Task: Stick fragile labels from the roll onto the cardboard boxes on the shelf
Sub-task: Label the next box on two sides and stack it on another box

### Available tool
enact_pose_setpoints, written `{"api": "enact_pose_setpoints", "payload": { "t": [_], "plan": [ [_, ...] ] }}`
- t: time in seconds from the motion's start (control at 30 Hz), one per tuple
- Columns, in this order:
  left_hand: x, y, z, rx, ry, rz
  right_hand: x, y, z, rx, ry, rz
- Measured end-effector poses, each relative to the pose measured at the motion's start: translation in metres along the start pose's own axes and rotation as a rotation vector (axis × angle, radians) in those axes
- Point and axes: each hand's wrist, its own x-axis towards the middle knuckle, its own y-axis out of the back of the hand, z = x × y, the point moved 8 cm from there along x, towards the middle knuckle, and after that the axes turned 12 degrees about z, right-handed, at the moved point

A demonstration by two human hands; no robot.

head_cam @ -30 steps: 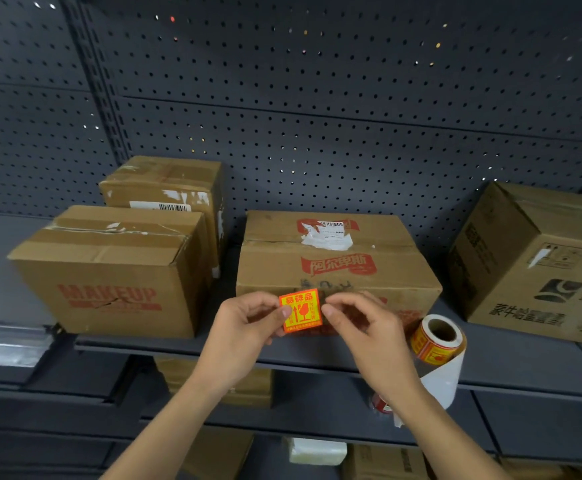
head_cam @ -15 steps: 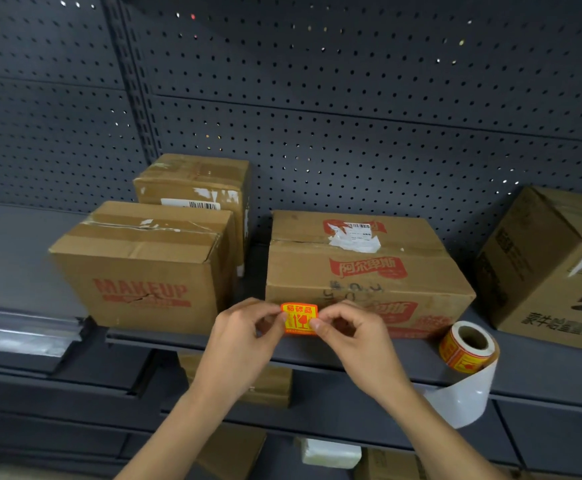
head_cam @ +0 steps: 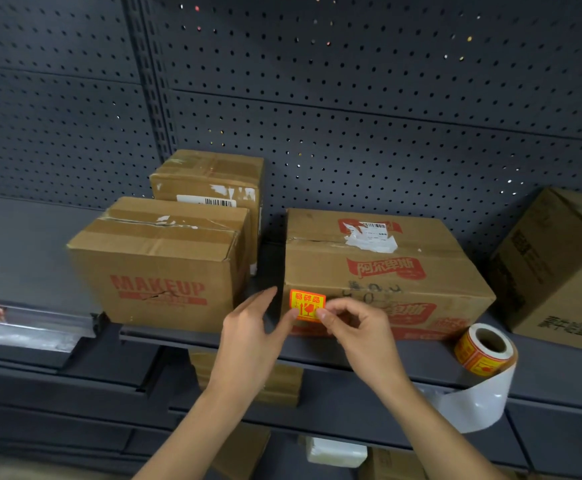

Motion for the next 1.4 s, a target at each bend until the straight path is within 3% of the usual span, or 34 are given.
{"api": "enact_pose_setpoints", "payload": {
  "t": [0.37, 0.7, 1.0, 1.17, 1.27, 1.4],
  "plan": [
    [0.005, -0.025, -0.017, -0.202, 0.119, -0.05, 0.002, -0.001, 0.008, -0.061, 0.024, 0.065],
    [0.01, -0.032, -0.025, -0.175, 0.13, 0.0, 0.001, 0.0, 0.005, -0.117, 0.039, 0.121],
    [0.013, -0.035, -0.025, -0.173, 0.117, -0.008, 0.0, 0.002, -0.004, -0.394, 0.24, 0.177],
    [0.014, -0.035, -0.024, -0.18, 0.102, -0.021, 0.005, 0.009, 0.0, -0.456, 0.202, 0.165],
    [0.014, -0.034, -0.021, -0.198, 0.085, -0.043, 0.005, 0.017, -0.014, -0.488, 0.291, 0.181],
    [0.021, -0.028, -0.005, -0.247, -0.037, -0.026, 0.008, 0.02, -0.042, -0.548, 0.54, 0.256]
  ]
}}
